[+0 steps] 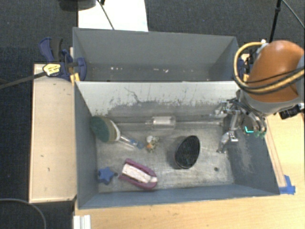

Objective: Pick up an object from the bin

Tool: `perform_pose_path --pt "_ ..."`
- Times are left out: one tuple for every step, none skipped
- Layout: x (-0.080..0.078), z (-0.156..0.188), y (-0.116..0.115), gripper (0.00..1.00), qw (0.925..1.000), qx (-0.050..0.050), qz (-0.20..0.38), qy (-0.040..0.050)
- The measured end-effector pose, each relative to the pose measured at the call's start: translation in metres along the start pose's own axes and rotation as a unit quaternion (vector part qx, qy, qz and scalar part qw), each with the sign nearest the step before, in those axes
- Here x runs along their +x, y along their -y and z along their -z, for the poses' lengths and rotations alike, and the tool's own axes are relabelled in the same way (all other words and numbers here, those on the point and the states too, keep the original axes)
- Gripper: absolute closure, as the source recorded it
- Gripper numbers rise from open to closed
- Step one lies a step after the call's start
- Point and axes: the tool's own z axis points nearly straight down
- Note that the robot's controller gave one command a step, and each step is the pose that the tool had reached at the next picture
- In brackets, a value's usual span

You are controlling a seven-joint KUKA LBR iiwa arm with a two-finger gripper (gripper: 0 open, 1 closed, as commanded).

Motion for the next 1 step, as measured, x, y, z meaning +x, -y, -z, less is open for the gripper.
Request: perform_pose_path --pt "-0.0316 -0.1176 -0.0736 0.0 0.9973 0.0 0.074 0.0027"
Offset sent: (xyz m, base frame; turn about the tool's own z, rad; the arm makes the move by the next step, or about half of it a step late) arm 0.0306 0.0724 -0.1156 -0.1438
